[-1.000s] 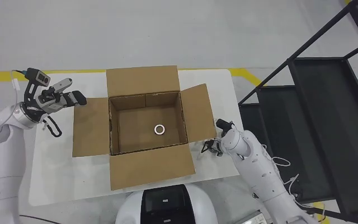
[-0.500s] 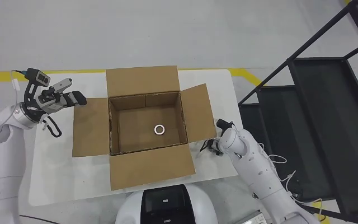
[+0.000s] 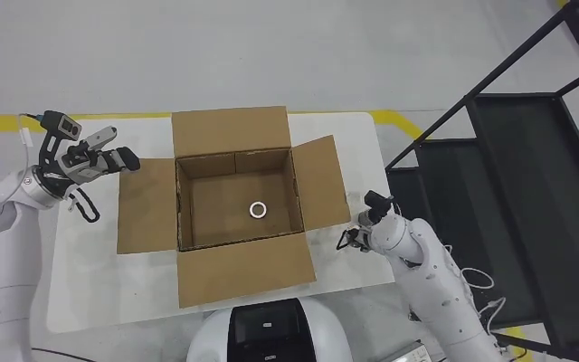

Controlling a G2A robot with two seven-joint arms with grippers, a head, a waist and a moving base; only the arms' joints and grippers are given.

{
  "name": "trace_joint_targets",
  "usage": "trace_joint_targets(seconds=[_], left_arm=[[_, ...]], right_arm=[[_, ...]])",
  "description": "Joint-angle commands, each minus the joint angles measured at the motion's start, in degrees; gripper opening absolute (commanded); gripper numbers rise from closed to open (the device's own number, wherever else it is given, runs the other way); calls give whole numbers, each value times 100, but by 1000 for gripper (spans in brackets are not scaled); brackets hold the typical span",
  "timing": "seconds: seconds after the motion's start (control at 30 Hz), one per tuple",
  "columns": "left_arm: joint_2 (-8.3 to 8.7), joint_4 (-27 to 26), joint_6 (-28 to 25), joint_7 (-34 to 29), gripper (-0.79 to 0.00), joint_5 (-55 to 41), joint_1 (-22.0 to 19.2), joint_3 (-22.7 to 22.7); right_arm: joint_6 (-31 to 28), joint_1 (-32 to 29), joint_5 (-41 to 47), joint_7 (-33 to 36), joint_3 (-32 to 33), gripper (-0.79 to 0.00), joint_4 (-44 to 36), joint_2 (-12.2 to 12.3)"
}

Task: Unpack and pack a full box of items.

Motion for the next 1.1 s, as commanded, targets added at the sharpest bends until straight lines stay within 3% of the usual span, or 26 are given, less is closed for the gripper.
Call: trace_joint_targets(seconds=[0.0,0.17,0.33,0.5,0.77,0.9,1.07], left_arm=[[0,0,0,0,0,0,0,0],[0,0,0,0,0,0,0,0],[0,0,0,0,0,0,0,0],[0,0,0,0,0,0,0,0],[0,0,0,0,0,0,0,0],[0,0,0,0,0,0,0,0],[0,0,0,0,0,0,0,0]], right_arm=[[-102,-275,39,122,280,-785,-443,45],[-467,-1071,513,223,1184,-785,-1608,129],[-1107,-1732,1560,-365,2035,-785,-2481,111],[-1804,-1893,2109,-692,2231,-785,-2902,107],[-2020,-1014,1594,-396,1279,-785,-3268,175],[-1864,-156,1034,63,296,-785,-3050,187],[-1429,1296,421,488,-1348,-785,-2117,60]])
